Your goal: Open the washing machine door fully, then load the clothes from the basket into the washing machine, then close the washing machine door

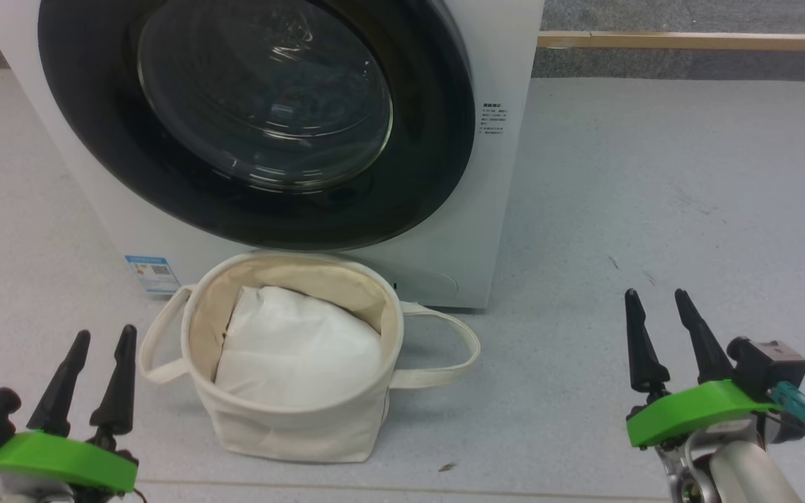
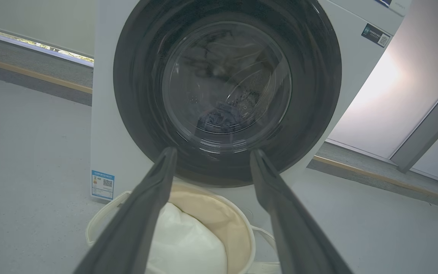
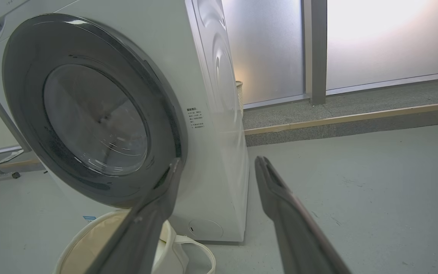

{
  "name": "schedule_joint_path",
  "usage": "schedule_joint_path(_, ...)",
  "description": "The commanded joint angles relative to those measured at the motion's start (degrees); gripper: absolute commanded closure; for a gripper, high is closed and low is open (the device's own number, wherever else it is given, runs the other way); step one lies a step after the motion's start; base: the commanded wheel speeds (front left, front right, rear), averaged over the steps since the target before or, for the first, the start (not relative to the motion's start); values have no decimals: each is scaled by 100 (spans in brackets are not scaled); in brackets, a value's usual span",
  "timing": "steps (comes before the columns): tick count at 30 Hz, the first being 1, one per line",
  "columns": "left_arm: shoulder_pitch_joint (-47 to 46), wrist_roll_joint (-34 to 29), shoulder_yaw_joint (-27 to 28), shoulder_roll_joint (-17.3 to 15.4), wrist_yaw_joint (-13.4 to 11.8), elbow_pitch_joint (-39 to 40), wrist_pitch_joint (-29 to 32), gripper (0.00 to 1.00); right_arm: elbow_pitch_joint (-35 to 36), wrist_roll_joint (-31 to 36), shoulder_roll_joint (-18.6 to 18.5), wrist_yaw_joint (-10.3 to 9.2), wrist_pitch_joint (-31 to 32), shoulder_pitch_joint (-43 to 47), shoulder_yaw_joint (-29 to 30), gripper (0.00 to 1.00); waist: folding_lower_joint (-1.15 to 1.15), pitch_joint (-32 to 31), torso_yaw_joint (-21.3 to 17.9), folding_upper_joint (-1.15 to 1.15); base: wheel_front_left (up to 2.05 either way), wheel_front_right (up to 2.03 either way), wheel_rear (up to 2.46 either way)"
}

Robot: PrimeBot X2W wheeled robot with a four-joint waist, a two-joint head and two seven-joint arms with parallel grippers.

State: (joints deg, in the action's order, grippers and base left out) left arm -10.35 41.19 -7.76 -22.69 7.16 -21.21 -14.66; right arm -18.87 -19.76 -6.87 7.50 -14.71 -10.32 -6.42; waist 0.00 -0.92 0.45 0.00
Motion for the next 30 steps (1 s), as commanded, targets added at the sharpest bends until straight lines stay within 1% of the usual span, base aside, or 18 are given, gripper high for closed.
schedule_joint_path(1,-268,-10,220,-221,33,116,-34,0,171,13,24,-1,-29,-190,-129,0,0,2,8,0,0,0,0)
schedule_joint_path(7,-302,48,189,-173,33,63,-34,0,200,17,42,-1,-29,-215,-156,0,0,12,27,0,0,0,0)
schedule_joint_path(30,-349,33,168,-215,33,83,-34,0,227,93,127,-1,-29,-205,-114,0,0,41,-19,0,0,0,0)
